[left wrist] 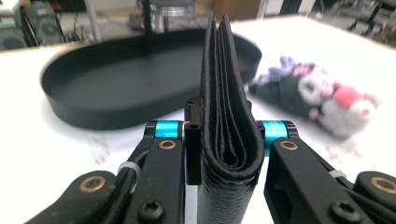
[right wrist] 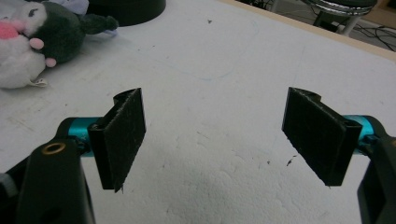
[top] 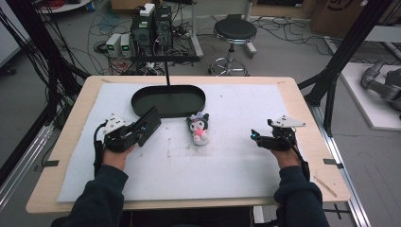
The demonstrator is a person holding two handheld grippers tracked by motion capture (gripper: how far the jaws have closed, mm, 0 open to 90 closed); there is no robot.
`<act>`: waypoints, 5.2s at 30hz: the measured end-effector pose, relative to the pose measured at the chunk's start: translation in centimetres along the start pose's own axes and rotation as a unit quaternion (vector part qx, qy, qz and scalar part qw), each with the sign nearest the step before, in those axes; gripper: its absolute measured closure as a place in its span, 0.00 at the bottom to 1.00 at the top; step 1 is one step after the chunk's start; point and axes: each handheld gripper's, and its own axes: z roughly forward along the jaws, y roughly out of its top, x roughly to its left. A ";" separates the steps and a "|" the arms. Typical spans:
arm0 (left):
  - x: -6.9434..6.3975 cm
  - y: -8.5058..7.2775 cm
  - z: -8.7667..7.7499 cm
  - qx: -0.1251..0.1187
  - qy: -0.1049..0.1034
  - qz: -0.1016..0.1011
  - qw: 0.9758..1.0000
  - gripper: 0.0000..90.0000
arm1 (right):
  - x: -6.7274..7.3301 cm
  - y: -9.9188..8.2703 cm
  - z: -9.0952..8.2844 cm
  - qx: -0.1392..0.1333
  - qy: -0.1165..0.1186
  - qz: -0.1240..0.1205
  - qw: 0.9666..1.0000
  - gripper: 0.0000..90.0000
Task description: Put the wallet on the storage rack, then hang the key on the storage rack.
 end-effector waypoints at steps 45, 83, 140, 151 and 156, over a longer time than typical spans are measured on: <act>7.7 7.0 11.2 0.014 -0.061 -0.034 0.997 0.85 | -0.3 0.0 0.0 -0.001 -0.001 0.005 1.000 0.24; 9.7 5.7 14.0 0.120 0.036 -0.123 0.984 0.42 | -0.3 -0.2 -0.1 0.003 0.000 0.004 1.000 0.24; 5.9 0.6 -2.1 -0.042 0.061 0.003 0.997 0.21 | 6.4 6.9 4.0 0.002 0.031 -0.045 0.998 0.24; 5.9 0.0 -2.0 -0.030 0.066 -0.001 0.997 0.21 | 11.7 8.7 8.0 0.027 0.075 -0.049 0.996 0.24; 6.0 -0.1 -2.0 -0.028 0.065 0.000 0.997 0.21 | 15.2 8.8 10.4 0.060 0.066 -0.072 0.993 0.24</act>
